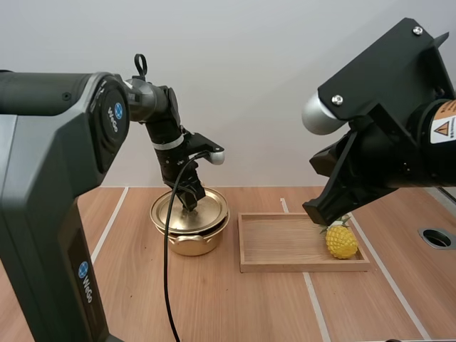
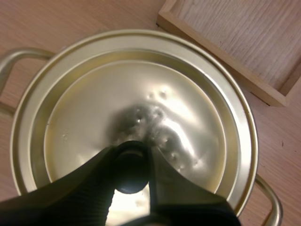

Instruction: Open the pot, put the grape inside, and close it

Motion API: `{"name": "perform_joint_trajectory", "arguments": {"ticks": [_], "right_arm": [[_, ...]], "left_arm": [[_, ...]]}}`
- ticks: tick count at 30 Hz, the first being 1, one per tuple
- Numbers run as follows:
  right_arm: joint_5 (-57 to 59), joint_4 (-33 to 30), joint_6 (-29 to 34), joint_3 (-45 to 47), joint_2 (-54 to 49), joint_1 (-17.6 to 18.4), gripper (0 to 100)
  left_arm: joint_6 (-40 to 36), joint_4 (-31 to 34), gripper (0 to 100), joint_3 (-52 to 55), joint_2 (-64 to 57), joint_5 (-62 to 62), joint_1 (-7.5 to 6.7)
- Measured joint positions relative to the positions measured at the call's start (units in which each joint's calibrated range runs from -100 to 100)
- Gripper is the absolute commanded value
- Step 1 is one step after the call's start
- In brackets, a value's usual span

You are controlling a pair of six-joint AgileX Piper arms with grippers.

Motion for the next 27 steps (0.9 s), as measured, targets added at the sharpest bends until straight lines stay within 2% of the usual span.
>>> {"name": "perform_joint_trajectory", "arguments": {"ticks": [27], "right_arm": [[0.00,0.00,0.00,0.00,0.00,0.00,0]], "left_arm": [[0.00,-0.91,0,-0.75,2.25,2.21,-0.18]]}}
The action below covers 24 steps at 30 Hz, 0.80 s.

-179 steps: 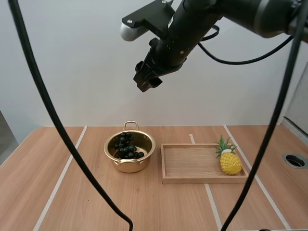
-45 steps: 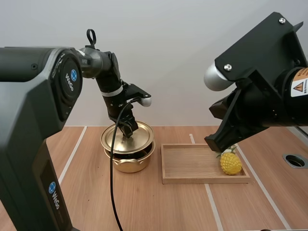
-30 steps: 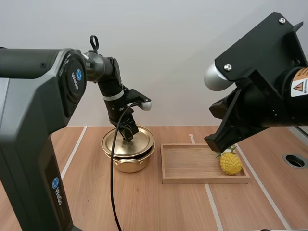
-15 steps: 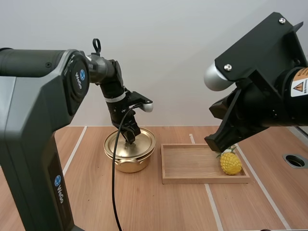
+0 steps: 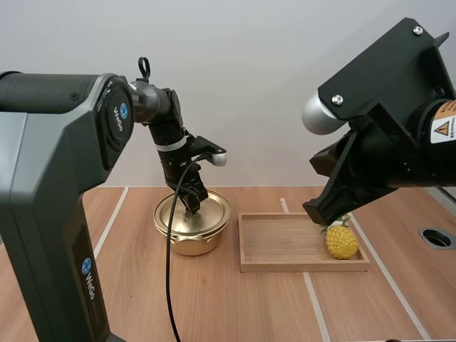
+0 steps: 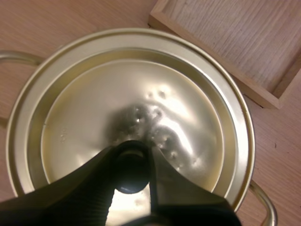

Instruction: Open the pot, put the grape inside, and close it

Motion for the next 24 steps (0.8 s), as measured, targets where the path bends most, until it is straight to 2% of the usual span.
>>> {"name": "perform_joint_trajectory", "arguments": {"ticks": [8,10,11,13,16,17,18,24], "right_arm": [[0.00,0.00,0.00,0.00,0.00,0.00,0],[0.00,0.00,0.00,0.00,0.00,0.00,0],[0.00,0.00,0.00,0.00,0.00,0.00,0],[0.00,0.00,0.00,0.00,0.00,0.00,0],[0.00,0.00,0.00,0.00,0.00,0.00,0],[0.00,0.00,0.00,0.00,0.00,0.00,0],[0.00,0.00,0.00,0.00,0.00,0.00,0],[0.00,0.00,0.00,0.00,0.00,0.00,0]], "left_arm": [[-0.09,0.11,0,0.00,0.00,0.00,0.00],[-0.09,0.11,3,0.00,0.00,0.00,0.00],[-0.09,0.11,8,0.00,0.00,0.00,0.00],[-0.09,0.11,25,0.00,0.00,0.00,0.00],[-0.29,-0.02,72,0.00,0.12,0.34,0.00],[-0.42,-0.02,93,0.00,0.20,0.34,0.00],[-0.89,-0.02,100,0.00,0.26,0.76,0.00],[-2.66,-0.02,100,-0.12,-0.13,1.02,0.00]]}}
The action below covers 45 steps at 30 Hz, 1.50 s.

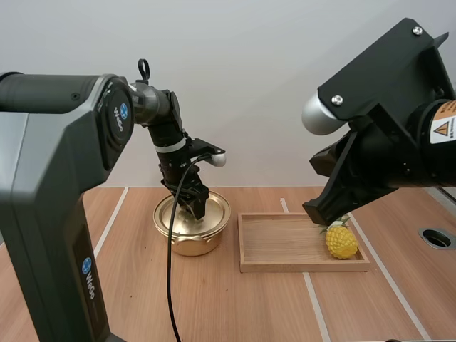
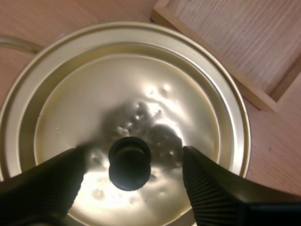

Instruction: Open the pot, put the grape inside, and close it

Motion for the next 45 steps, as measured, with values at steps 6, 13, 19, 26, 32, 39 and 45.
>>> {"name": "perform_joint_trajectory", "arguments": {"ticks": [6,13,19,26,32,39,45], "right_arm": [[0.00,0.00,0.00,0.00,0.00,0.00,0],[0.00,0.00,0.00,0.00,0.00,0.00,0],[0.00,0.00,0.00,0.00,0.00,0.00,0],[0.00,0.00,0.00,0.00,0.00,0.00,0],[0.00,0.00,0.00,0.00,0.00,0.00,0],[0.00,0.00,0.00,0.00,0.00,0.00,0],[0.00,0.00,1.75,0.00,0.00,0.00,0]], "left_arm": [[-0.80,0.11,100,-3.17,-1.34,-0.08,0.00],[-2.06,0.11,100,-10.94,-7.39,0.00,0.00],[-2.93,0.58,100,-17.26,-16.15,0.00,0.00],[-3.35,4.27,100,-20.98,-26.82,0.00,0.00],[-3.48,6.22,100,-21.11,-35.91,0.00,0.00],[-6.39,6.35,100,-21.11,-46.53,0.00,0.00],[-10.18,6.25,35,-21.11,-54.72,0.00,0.00]]}}
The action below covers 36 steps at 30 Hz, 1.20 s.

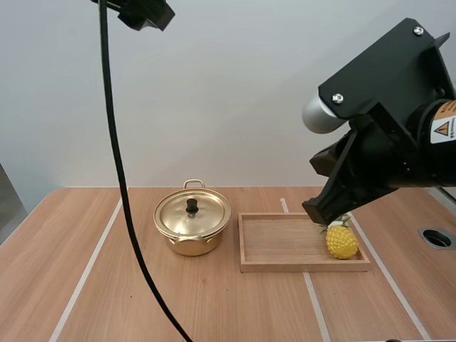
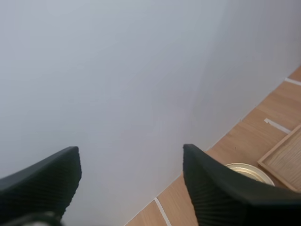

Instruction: Open the pot, put the grape inside, and close it

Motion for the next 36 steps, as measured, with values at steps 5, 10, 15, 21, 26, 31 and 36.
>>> {"name": "perform_joint_trajectory", "arguments": {"ticks": [5,10,15,21,26,31,36], "right_arm": [[0.00,0.00,2.81,0.00,0.00,0.00,0],[0.00,0.58,3.55,0.00,-0.15,-2.79,0],[0.00,3.97,5.18,0.11,-1.35,-6.52,0],[0.00,5.26,7.42,0.11,-7.97,-9.79,0],[-4.74,3.50,11.46,0.11,-13.89,-10.21,0],[-15.19,-0.64,15.53,1.70,-19.59,-11.30,0],[-22.94,-1.54,16.13,4.11,-23.12,-12.25,0]], "left_arm": [[-1.16,-0.20,0,1.46,-6.19,0.00,0.00],[-3.69,-0.34,0,6.86,-13.10,0.00,0.00],[-7.49,0.23,0,17.71,-23.01,-0.97,0.00],[-19.84,6.89,0,28.34,-32.53,-15.98,0.00],[-29.67,10.66,0,35.49,-37.14,-21.24,0.00],[-35.25,11.11,0,41.73,-39.72,-21.90,0.76],[-39.25,11.36,0,47.88,-42.87,-23.65,2.68]]}}
